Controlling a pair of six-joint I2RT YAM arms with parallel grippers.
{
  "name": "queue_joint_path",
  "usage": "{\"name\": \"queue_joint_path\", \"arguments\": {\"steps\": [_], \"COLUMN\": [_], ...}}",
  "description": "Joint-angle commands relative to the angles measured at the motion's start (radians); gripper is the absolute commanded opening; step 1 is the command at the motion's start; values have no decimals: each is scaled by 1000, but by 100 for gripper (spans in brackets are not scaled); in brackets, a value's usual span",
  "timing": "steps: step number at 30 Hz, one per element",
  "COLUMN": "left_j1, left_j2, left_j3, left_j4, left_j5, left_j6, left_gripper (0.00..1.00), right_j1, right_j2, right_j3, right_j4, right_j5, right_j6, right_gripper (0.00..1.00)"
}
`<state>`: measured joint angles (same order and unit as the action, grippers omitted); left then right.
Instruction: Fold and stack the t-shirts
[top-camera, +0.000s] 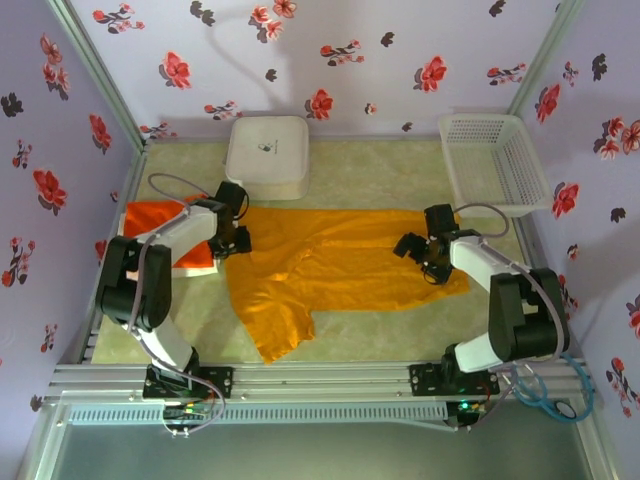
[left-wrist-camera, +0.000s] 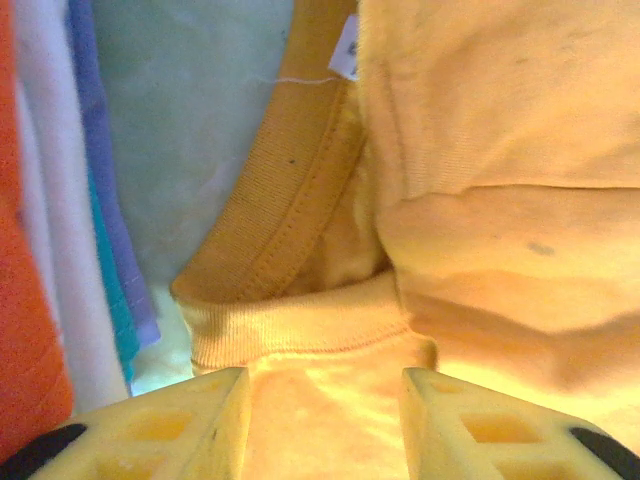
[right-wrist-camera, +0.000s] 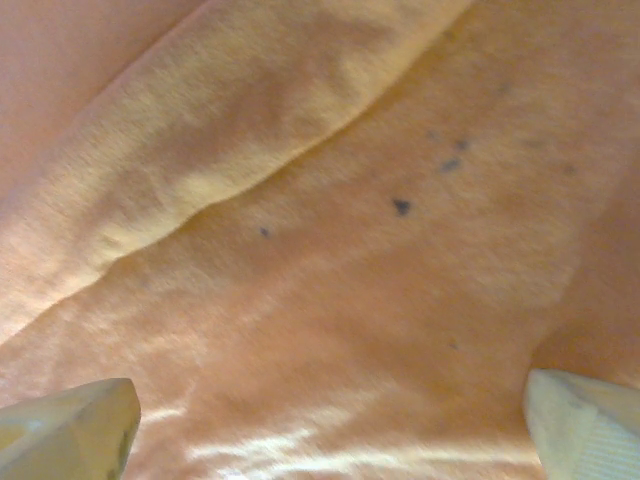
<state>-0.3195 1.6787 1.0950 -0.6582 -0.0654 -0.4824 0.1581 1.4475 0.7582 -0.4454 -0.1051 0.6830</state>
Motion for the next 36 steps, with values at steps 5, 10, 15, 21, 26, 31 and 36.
{"name": "queue_joint_path", "arguments": {"steps": [5, 10, 15, 21, 26, 31, 36], "left_j1": [-13, -47, -80, -158, -273, -410, -549], "left_j2": [-171, -274, -409, -608, -727, -831, -878], "left_j3": [-51, -104, -193, -381, -499, -582, -665], "left_j4": [-44, -96, -153, -137, -148, -179, -118], "left_j5": [98, 125, 172, 285, 325, 324, 325], "left_j6": [-29, -70, -150, -343, -505, -666, -825], "left_gripper": [55, 60, 61, 59, 57, 57, 51], "right_j1": [-6, -54, -111, -152, -153, -154, -153], "right_j2": [-146, -203, -234, -209, -193, -185, -187], "right_j3": [37, 14, -31, -54, -63, -60, -57], "right_j4": [-121, -180, -178, -150, -137, -135, -149], "right_j5": [79, 61, 6, -35, -28, -33, -17], "right_j6": [-14, -2, 26, 37, 34, 29, 23], "right_gripper": [99, 95, 87, 85, 83, 82, 82]}}
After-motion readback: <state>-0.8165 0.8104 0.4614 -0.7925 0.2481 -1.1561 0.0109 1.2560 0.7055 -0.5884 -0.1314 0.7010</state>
